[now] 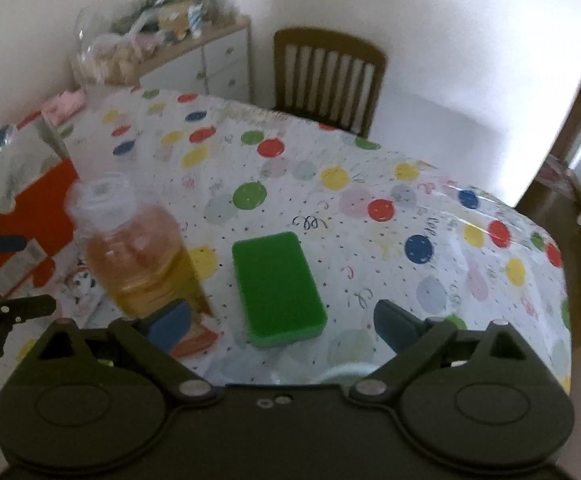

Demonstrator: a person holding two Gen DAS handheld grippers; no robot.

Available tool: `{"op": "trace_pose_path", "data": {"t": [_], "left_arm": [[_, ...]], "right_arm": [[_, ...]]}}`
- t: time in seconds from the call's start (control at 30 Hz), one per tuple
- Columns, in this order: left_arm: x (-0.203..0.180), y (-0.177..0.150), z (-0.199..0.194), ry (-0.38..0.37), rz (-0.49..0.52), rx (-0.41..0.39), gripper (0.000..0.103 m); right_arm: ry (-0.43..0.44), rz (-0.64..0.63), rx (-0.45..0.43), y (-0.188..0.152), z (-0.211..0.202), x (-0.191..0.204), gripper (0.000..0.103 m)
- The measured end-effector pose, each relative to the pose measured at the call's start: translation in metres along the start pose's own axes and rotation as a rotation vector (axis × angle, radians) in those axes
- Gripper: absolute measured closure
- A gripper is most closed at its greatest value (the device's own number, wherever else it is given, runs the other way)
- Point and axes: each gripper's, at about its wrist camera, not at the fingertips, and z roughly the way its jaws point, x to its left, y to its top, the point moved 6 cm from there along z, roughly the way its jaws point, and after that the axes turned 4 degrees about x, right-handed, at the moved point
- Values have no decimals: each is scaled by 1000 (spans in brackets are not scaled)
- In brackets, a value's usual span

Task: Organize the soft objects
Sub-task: 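Grasp the green sponge with the right gripper while the left grasps the panda snack bag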

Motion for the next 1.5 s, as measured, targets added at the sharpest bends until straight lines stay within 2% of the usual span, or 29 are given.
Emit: {"op": "trace_pose_path", "data": {"t": [0.07,0.23,0.3,0.5,0.7,0.9,0.97,1.07,1.13,1.3,1.5], "left_arm": [[-1,-1,10,11,-2,16,0],[0,-4,33,48,-26,59,0],[3,-6,42,63,-51,81,0],[3,-13,60,95,-67,116,0],[7,-18,73,108,-93,144,0],[9,-17,77,111,-92,137,1],[9,-17,77,109,-97,131,1],[11,-15,75,119,-96,113,12],[12,-14,74,127,-97,106,24],[15,-12,72,127,-100,106,34],[17,-11,70,115,-102,109,38]], "right_arm": [[24,-25,36,6,15,-6,9],[84,-88,117,17,45,-16,10],[139,-91,149,23,55,-18,10],[147,-169,219,27,85,-12,13],[171,-176,262,24,105,-17,17],[192,-193,295,20,119,-16,18],[189,-194,306,18,123,-16,22],[190,-204,316,15,126,-12,32],[189,-215,322,13,127,-9,35],[166,-235,302,10,124,-6,37],[126,-183,228,16,112,-9,39]]}}
